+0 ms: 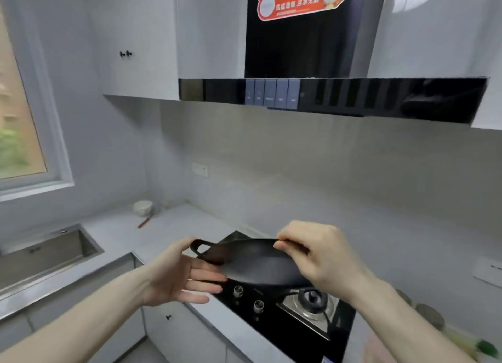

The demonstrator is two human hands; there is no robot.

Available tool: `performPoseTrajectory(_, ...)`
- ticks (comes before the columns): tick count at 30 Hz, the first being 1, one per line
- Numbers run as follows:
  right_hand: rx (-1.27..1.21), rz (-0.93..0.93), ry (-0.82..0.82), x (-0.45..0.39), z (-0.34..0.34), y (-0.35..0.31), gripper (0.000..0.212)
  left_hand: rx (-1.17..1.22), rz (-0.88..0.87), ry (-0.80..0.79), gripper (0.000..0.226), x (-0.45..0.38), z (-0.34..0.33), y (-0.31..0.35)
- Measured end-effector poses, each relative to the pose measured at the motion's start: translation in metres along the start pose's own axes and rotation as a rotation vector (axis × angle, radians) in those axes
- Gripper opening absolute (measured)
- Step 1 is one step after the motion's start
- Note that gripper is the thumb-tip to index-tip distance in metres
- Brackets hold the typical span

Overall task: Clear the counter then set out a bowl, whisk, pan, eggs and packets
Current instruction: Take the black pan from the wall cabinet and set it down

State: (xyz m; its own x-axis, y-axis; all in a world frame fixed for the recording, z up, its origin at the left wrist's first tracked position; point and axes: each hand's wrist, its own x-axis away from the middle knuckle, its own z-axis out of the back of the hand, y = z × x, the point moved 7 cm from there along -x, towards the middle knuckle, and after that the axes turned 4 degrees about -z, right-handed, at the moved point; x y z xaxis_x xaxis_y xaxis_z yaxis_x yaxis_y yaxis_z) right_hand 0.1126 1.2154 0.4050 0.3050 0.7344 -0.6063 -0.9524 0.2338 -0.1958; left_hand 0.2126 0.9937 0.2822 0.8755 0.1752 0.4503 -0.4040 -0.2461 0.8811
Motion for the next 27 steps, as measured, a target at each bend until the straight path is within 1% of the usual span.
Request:
performPoseTrajectory(2, -0.04, 0.029, -0.057, -0.001, -0.037, -0.009, 0.014, 0.051, 0.057, 0.009, 0.073, 0.001, 0.03, -0.026)
performPoseTrajectory(5, -0.078, 0.025, -0.115, -0.005, -0.086, -0.017, 0.016, 0.116, 0.097, 0.023, 0.058, 0.002, 0.076, -0.052)
performPoseTrajectory(8, -0.125, -0.024, -0.188, -0.002, -0.129, -0.017, 0.016, 0.2, 0.076, 0.069, 0.051, 0.0, 0.112, -0.07)
performPoseTrajectory(13, -0.174, -0.149, -0.229, 0.002, -0.212, -0.012, 0.006, 0.392, 0.035, 0.186, 0.031, -0.016, 0.174, -0.101)
performPoseTrajectory(15, -0.185, -0.23, -0.271, 0.003, -0.241, -0.002, 0.006, 0.431, 0.016, 0.221, 0.027, -0.024, 0.194, -0.111)
performPoseTrajectory(16, -0.175, -0.276, -0.313, 0.003, -0.26, 0.004, 0.007, 0.411, 0.007, 0.221, 0.028, -0.029, 0.206, -0.116)
performPoseTrajectory(19, -0.162, -0.477, -0.457, 0.012, -0.312, 0.024, 0.014, 0.265, -0.048, 0.231, 0.033, -0.045, 0.225, -0.127)
performPoseTrajectory(22, -0.253, -0.741, -0.51, 0.019, -0.366, 0.042, 0.024, 0.091, -0.104, 0.319, 0.033, -0.065, 0.251, -0.137)
performPoseTrajectory(24, -0.291, -0.863, -0.557, 0.026, -0.4, 0.05, 0.03, 0.086, -0.094, 0.361, 0.033, -0.078, 0.271, -0.148)
performPoseTrajectory(27, -0.379, -0.978, -0.615, 0.023, -0.453, 0.058, 0.038, 0.172, -0.048, 0.363, 0.038, -0.102, 0.3, -0.166)
